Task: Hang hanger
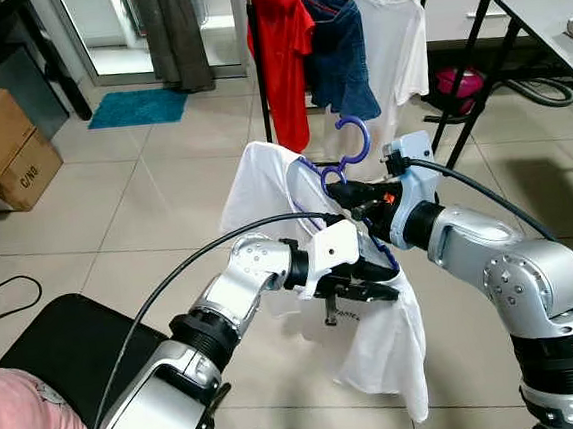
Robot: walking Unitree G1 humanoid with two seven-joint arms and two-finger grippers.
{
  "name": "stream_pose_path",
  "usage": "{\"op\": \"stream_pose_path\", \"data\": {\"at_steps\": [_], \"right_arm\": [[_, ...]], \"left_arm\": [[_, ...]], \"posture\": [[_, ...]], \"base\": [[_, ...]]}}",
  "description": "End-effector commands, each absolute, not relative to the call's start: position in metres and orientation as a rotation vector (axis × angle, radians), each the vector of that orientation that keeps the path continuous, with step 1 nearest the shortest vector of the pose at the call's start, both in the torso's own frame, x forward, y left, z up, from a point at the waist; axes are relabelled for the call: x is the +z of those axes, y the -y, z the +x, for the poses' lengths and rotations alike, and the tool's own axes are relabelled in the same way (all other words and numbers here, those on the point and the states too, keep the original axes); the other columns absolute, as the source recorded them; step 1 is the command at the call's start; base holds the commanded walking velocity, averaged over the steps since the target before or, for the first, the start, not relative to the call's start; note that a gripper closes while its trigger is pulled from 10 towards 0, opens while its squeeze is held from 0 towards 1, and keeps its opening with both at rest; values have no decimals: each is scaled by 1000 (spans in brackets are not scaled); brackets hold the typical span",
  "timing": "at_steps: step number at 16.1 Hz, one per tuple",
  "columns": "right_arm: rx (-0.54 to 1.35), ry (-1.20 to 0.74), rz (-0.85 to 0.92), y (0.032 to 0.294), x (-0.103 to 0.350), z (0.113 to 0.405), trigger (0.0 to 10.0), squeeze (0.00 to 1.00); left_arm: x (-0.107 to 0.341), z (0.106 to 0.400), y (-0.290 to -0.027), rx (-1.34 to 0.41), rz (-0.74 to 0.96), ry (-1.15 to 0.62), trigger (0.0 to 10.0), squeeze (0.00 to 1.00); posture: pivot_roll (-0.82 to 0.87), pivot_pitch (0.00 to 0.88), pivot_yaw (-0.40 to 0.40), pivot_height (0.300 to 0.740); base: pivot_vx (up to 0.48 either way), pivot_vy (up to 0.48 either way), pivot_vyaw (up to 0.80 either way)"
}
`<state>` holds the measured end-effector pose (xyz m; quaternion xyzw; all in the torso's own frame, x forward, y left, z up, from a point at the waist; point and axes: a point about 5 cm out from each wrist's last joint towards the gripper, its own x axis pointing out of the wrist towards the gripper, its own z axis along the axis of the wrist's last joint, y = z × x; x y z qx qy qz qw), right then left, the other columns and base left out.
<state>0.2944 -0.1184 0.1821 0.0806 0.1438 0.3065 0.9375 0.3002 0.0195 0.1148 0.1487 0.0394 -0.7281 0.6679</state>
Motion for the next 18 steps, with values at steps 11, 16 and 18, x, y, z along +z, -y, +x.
{"op": "stream_pose_path", "data": {"at_steps": [11, 16, 18], "right_arm": [[659, -278, 143, 112, 184, 293, 10000, 0], [618, -355, 100, 118, 162, 292, 10000, 0], [611, -373, 87, 119, 155, 291, 10000, 0]], "left_arm": [[125, 299, -15, -1623, 235, -36, 0, 0], [150, 299, -14, -1641, 244, 30, 0, 0], [148, 297, -17, -1647, 291, 5, 0, 0]], "posture": [[9, 28, 71, 740], [12, 33, 70, 740], [14, 34, 69, 740]], "base": [[0, 0, 0], [0, 0, 0], [0, 0, 0]]}}
